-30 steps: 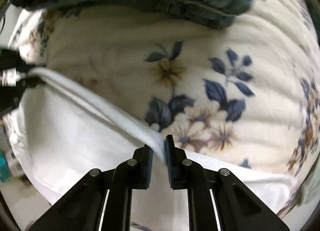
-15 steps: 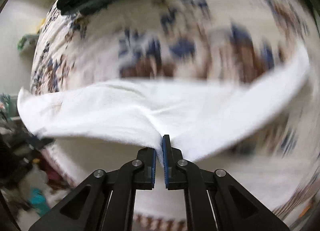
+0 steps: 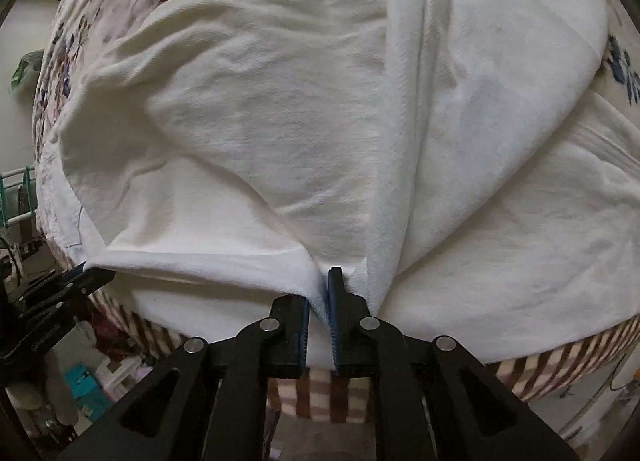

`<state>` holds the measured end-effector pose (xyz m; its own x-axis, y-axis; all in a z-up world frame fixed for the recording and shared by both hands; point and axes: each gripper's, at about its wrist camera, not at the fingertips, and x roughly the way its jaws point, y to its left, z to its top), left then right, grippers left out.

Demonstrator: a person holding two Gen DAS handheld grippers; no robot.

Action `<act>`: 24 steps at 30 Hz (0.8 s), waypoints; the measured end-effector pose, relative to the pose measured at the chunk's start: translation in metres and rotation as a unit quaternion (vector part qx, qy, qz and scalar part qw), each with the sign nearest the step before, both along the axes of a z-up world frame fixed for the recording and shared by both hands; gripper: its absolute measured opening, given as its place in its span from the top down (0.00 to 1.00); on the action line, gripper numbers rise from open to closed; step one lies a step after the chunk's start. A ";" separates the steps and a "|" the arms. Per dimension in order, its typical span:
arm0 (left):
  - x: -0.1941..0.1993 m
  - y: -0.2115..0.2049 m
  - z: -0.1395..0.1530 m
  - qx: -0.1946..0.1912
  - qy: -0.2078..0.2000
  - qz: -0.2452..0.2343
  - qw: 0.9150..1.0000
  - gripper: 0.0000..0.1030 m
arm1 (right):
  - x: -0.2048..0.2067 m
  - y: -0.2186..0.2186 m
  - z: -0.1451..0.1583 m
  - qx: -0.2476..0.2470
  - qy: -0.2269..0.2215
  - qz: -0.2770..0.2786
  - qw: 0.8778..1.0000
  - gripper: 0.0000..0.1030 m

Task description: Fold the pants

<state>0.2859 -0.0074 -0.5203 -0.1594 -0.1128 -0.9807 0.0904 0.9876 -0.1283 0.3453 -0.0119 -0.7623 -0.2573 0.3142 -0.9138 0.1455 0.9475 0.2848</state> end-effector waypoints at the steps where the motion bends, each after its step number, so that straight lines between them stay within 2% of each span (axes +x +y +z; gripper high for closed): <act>1: 0.000 -0.001 0.004 0.011 -0.003 0.002 1.000 0.77 | 0.006 0.007 0.001 0.002 0.000 0.000 1.000 0.87; 2: -0.005 0.002 0.014 0.031 -0.013 0.008 0.999 0.69 | 0.006 0.006 0.010 0.004 -0.006 -0.001 1.000 0.84; 3: -0.008 0.003 0.020 0.044 -0.023 0.017 0.999 0.61 | 0.011 0.012 0.013 0.005 -0.012 -0.002 1.000 0.75; 4: -0.011 0.002 0.026 0.059 -0.030 0.019 0.998 0.57 | 0.009 0.012 0.022 0.003 -0.021 0.000 1.000 0.65; 5: -0.013 0.002 0.030 0.064 -0.034 0.020 0.997 0.47 | 0.009 0.013 0.028 -0.002 -0.026 0.003 1.000 0.34; 6: -0.015 0.000 0.034 0.068 -0.039 0.023 0.997 0.32 | 0.014 0.025 0.027 -0.007 -0.028 0.004 1.000 0.05; 8: -0.017 0.000 0.046 0.075 -0.064 0.028 0.995 0.22 | 0.013 0.025 0.036 -0.026 -0.032 0.008 0.999 0.03; 10: -0.017 -0.002 0.056 0.086 -0.089 0.027 0.992 0.21 | 0.015 0.017 0.045 -0.051 -0.042 0.011 0.998 0.03; 12: -0.009 -0.003 0.063 0.097 -0.118 0.018 0.988 0.16 | 0.026 -0.003 0.056 -0.085 -0.054 0.017 0.995 0.03; 14: 0.006 -0.002 0.061 0.110 -0.128 0.012 0.986 0.16 | 0.034 -0.024 0.062 -0.110 -0.062 0.014 0.992 0.03; 19: 0.039 0.003 0.034 0.123 -0.119 0.036 0.985 0.16 | 0.065 -0.047 0.057 -0.145 -0.064 -0.019 0.987 0.05; 24: 0.063 -0.004 0.011 0.124 -0.095 0.052 0.986 0.16 | 0.119 -0.072 0.049 -0.183 -0.079 -0.060 0.978 0.07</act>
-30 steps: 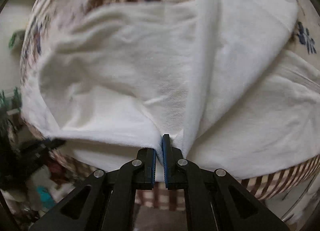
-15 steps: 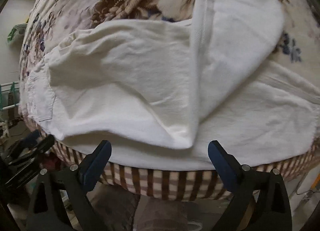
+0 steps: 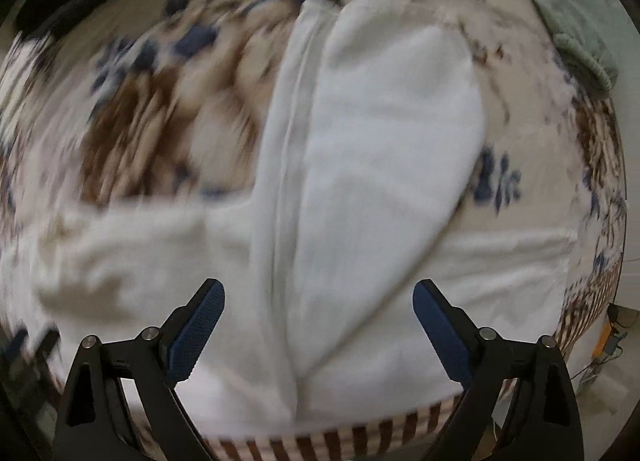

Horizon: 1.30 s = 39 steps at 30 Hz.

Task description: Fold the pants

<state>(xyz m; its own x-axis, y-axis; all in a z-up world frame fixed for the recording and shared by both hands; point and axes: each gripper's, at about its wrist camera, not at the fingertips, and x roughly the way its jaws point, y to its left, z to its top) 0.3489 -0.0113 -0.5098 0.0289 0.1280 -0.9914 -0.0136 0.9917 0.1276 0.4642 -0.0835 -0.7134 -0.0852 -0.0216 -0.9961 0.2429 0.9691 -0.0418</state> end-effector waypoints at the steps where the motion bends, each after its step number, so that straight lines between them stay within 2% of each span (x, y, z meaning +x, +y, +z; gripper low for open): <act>1: 0.002 0.000 -0.003 0.001 0.003 0.000 1.000 0.16 | 0.011 -0.003 -0.003 -0.004 -0.002 -0.006 1.000 0.07; 7: 0.005 -0.004 -0.016 0.014 0.016 -0.020 1.000 0.16 | 0.076 -0.012 -0.025 -0.021 0.000 -0.014 1.000 0.13; 8: 0.005 -0.005 -0.017 0.015 0.019 -0.023 0.999 0.16 | 0.084 -0.011 -0.031 -0.023 0.008 -0.008 1.000 0.25; 9: 0.005 -0.005 -0.018 0.014 0.021 -0.025 0.999 0.16 | 0.088 -0.011 -0.036 -0.022 0.014 -0.004 1.000 0.57; 11: 0.004 -0.005 -0.018 0.011 0.025 -0.028 0.999 0.16 | 0.088 -0.020 -0.038 -0.022 0.016 -0.014 1.000 0.91; 14: -0.001 -0.006 -0.017 -0.006 0.036 -0.030 0.999 0.16 | 0.066 -0.052 -0.009 -0.007 -0.038 -0.079 0.996 0.94; 17: -0.010 -0.012 -0.015 -0.031 0.049 -0.030 0.998 0.16 | 0.005 -0.105 0.028 0.010 -0.085 -0.181 0.980 0.94; 19: -0.015 -0.017 -0.016 -0.040 0.056 -0.035 0.997 0.16 | -0.042 -0.143 0.040 0.007 -0.092 -0.242 0.966 0.94; 21: -0.021 -0.023 -0.016 -0.048 0.059 -0.039 0.996 0.16 | -0.091 -0.173 0.041 0.013 -0.085 -0.308 0.948 0.94; 23: -0.025 -0.031 -0.019 -0.051 0.064 -0.048 0.995 0.16 | -0.139 -0.198 0.027 0.022 -0.073 -0.346 0.935 0.94; 25: -0.029 -0.038 -0.019 -0.052 0.066 -0.056 0.995 0.16 | -0.169 -0.213 0.012 0.037 -0.062 -0.384 0.921 0.94; 28: -0.035 -0.051 -0.015 -0.047 0.062 -0.075 0.994 0.16 | -0.184 -0.222 -0.004 0.068 -0.060 -0.398 0.913 0.94; 34: -0.038 -0.071 -0.015 -0.039 0.061 -0.088 0.993 0.16 | -0.173 -0.196 -0.045 0.086 -0.040 -0.385 0.918 0.93; 37: -0.046 -0.078 -0.010 -0.038 0.059 -0.088 0.994 0.16 | -0.179 -0.200 -0.047 0.089 -0.048 -0.394 0.914 0.94; 39: -0.049 -0.083 -0.004 -0.037 0.054 -0.091 0.994 0.16 | -0.188 -0.205 -0.034 0.070 -0.069 -0.398 0.912 0.96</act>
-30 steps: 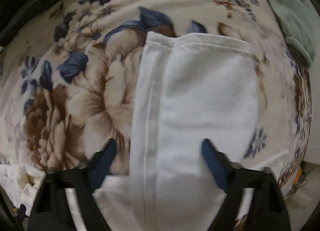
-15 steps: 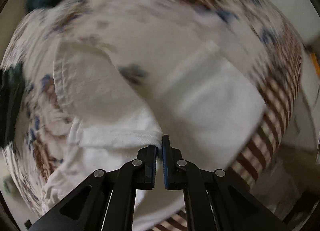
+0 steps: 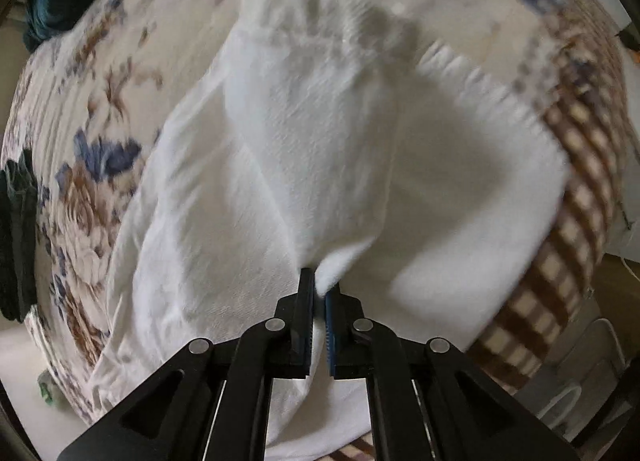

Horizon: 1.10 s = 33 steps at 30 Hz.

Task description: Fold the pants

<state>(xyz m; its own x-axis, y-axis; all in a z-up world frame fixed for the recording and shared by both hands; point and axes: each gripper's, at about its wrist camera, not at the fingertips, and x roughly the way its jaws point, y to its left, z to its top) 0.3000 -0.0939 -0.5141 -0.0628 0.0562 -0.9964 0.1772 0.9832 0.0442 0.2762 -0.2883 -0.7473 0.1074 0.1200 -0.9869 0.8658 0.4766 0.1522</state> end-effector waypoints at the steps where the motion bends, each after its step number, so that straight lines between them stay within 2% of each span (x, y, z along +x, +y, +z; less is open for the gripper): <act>1: -0.001 -0.007 0.004 -0.001 -0.002 0.000 1.000 0.16 | -0.005 -0.003 0.011 -0.017 -0.007 -0.004 1.000 0.96; 4: -0.004 -0.009 0.008 -0.007 -0.003 0.000 1.000 0.16 | -0.028 -0.009 0.041 -0.053 -0.020 -0.025 0.998 0.96; 7: -0.010 -0.010 0.008 -0.009 0.001 0.001 1.000 0.16 | -0.045 -0.014 0.051 -0.066 -0.014 -0.047 0.997 0.96; 9: -0.012 0.000 0.008 -0.012 0.002 0.005 1.000 0.16 | -0.056 -0.020 0.047 -0.059 -0.009 -0.072 0.996 0.96; 10: -0.013 0.001 0.008 -0.013 0.001 0.007 1.000 0.16 | -0.047 -0.019 0.040 -0.049 -0.007 -0.079 0.996 0.96; 12: -0.015 0.015 0.009 -0.015 -0.003 0.013 1.000 0.16 | -0.048 -0.024 0.014 -0.009 0.007 -0.084 0.996 0.95; 13: -0.016 0.020 0.009 -0.017 -0.007 0.016 1.000 0.16 | -0.045 -0.026 -0.001 0.014 0.018 -0.076 0.997 0.91; 14: -0.019 0.027 0.013 -0.017 -0.014 0.020 1.000 0.16 | -0.042 -0.026 -0.018 0.040 0.037 -0.066 0.996 0.83; 16: -0.024 0.043 0.020 -0.017 -0.032 0.030 0.999 0.16 | -0.048 -0.026 -0.027 0.073 0.037 -0.068 0.994 0.77; 19: -0.034 0.066 0.030 -0.028 -0.049 0.060 0.997 0.16 | -0.058 -0.017 -0.008 0.054 0.032 -0.065 0.996 0.67; 21: -0.040 0.084 0.032 -0.053 -0.042 0.092 0.993 0.16 | -0.065 0.003 0.010 0.041 0.030 -0.052 0.997 0.51; 23: -0.050 0.100 0.031 -0.066 -0.032 0.121 0.990 0.16 | -0.069 0.022 0.016 0.059 0.016 -0.042 0.997 0.48; 25: -0.059 0.120 0.024 -0.078 -0.023 0.148 0.986 0.16 | -0.070 0.048 0.012 0.099 -0.001 -0.028 0.995 0.48; 28: -0.042 0.132 0.023 -0.082 -0.009 0.153 0.985 0.16 | -0.067 0.071 -0.006 0.147 -0.014 -0.028 0.989 0.48; 30: -0.044 0.137 0.014 -0.118 0.015 0.172 0.978 0.16 | -0.063 0.077 -0.022 0.166 -0.030 -0.048 0.985 0.48; 32: -0.048 0.146 0.001 -0.160 0.043 0.214 0.963 0.16 | -0.056 0.081 -0.030 0.165 -0.052 -0.058 0.983 0.49; 33: -0.049 0.152 -0.005 -0.185 0.056 0.243 0.950 0.16 | -0.052 0.083 -0.034 0.158 -0.058 -0.061 0.984 0.50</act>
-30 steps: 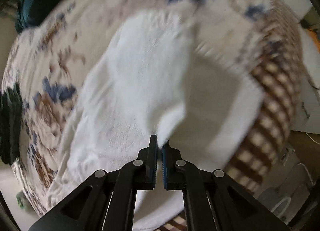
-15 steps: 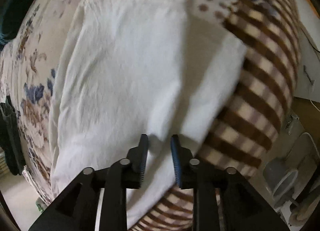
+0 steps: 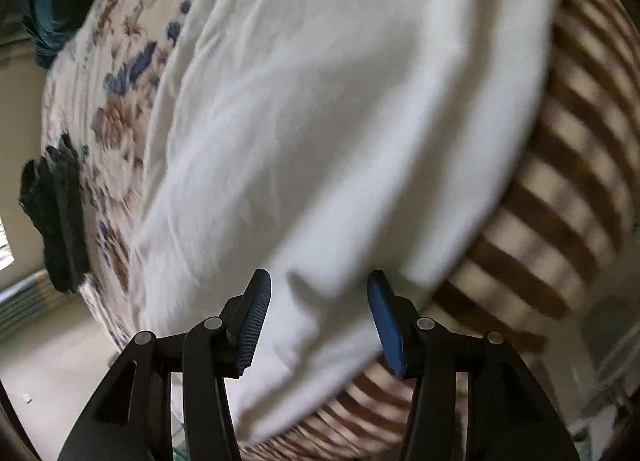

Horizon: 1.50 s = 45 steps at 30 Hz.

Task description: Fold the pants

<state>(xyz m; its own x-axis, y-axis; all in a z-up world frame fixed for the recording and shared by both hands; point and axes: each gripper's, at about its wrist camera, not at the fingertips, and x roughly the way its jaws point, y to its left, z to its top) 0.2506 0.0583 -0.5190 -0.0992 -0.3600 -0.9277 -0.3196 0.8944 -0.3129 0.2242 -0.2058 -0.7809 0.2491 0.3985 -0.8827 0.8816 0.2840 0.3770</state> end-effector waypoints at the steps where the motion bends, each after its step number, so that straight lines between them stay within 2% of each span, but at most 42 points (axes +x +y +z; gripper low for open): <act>1: 0.001 0.004 -0.004 -0.017 0.007 0.023 1.000 0.16 | 0.003 0.002 -0.002 -0.006 0.000 0.000 1.000 0.52; 2: 0.000 0.010 -0.008 -0.037 0.013 0.055 0.998 0.16 | 0.006 0.003 -0.003 -0.011 -0.002 0.002 1.000 0.56; 4: 0.000 0.017 -0.016 -0.051 0.017 0.097 0.994 0.19 | 0.014 0.005 -0.002 -0.020 -0.004 0.013 1.000 0.59; 5: -0.002 0.020 -0.020 -0.056 0.018 0.121 0.991 0.26 | 0.016 0.006 0.000 -0.023 -0.008 0.020 1.000 0.59; 7: -0.004 0.025 -0.023 -0.050 0.017 0.141 0.989 0.52 | 0.028 0.006 -0.003 -0.027 -0.011 0.033 0.999 0.64; 8: -0.005 0.026 -0.025 -0.036 0.014 0.144 0.989 0.73 | 0.033 0.006 -0.003 -0.031 -0.010 0.039 0.999 0.71; 9: -0.011 0.032 -0.022 -0.028 0.011 0.147 0.989 0.84 | 0.035 0.005 -0.003 -0.034 -0.009 0.045 0.998 0.79; 11: -0.019 0.037 -0.016 -0.020 -0.004 0.155 0.988 0.91 | 0.039 0.003 -0.003 -0.043 -0.003 0.049 0.998 0.93; 16: -0.028 0.035 0.012 0.001 -0.036 0.132 0.991 0.94 | 0.034 0.004 0.016 -0.068 -0.006 0.068 0.995 0.94; 20: -0.032 0.038 0.029 0.006 -0.045 0.136 0.990 0.94 | 0.016 0.004 0.030 -0.065 -0.010 0.063 0.996 0.95; 25: -0.024 0.027 0.008 0.021 -0.026 0.122 0.992 0.94 | 0.003 0.007 0.032 -0.069 -0.001 0.083 0.994 0.95; 28: -0.022 0.025 -0.006 0.031 -0.018 0.109 0.993 0.93 | 0.000 0.009 0.021 -0.065 0.012 0.090 0.994 0.95; 31: -0.019 0.025 -0.016 0.033 -0.001 0.104 0.994 0.89 | 0.001 0.010 0.000 -0.046 0.027 0.103 0.993 0.93; 32: -0.018 0.024 -0.013 0.038 0.004 0.101 0.994 0.83 | 0.000 0.007 -0.007 -0.026 0.030 0.100 0.994 0.85; 34: -0.016 0.014 -0.001 0.057 -0.001 0.070 0.996 0.77 | -0.002 0.001 -0.015 0.009 0.028 0.092 0.995 0.79; 35: -0.017 0.008 0.006 0.068 -0.009 0.048 0.996 0.71 | -0.005 -0.003 -0.014 0.021 0.023 0.088 0.996 0.75; 36: -0.017 0.001 0.012 0.081 -0.019 0.026 0.996 0.57 | -0.009 -0.009 -0.009 0.021 0.021 0.088 0.996 0.68; 37: -0.018 -0.010 0.019 0.097 -0.035 0.000 0.995 0.48 | -0.012 -0.014 -0.004 0.011 0.024 0.089 0.996 0.64; 38: -0.019 -0.022 0.026 0.115 -0.054 -0.026 0.992 0.29 | -0.018 -0.023 0.005 -0.008 0.026 0.087 0.996 0.57; 39: -0.021 -0.037 0.033 0.135 -0.078 -0.053 0.986 0.21 | -0.024 -0.033 0.014 -0.027 0.025 0.077 0.996 0.55; 42: -0.021 -0.075 0.035 0.168 -0.100 -0.103 0.975 0.17 | -0.037 -0.068 0.033 -0.069 0.023 0.031 0.997 0.55; 45: -0.010 -0.108 0.023 0.142 -0.090 -0.111 0.980 0.17 | -0.044 -0.116 0.041 -0.117 0.018 -0.030 0.993 0.55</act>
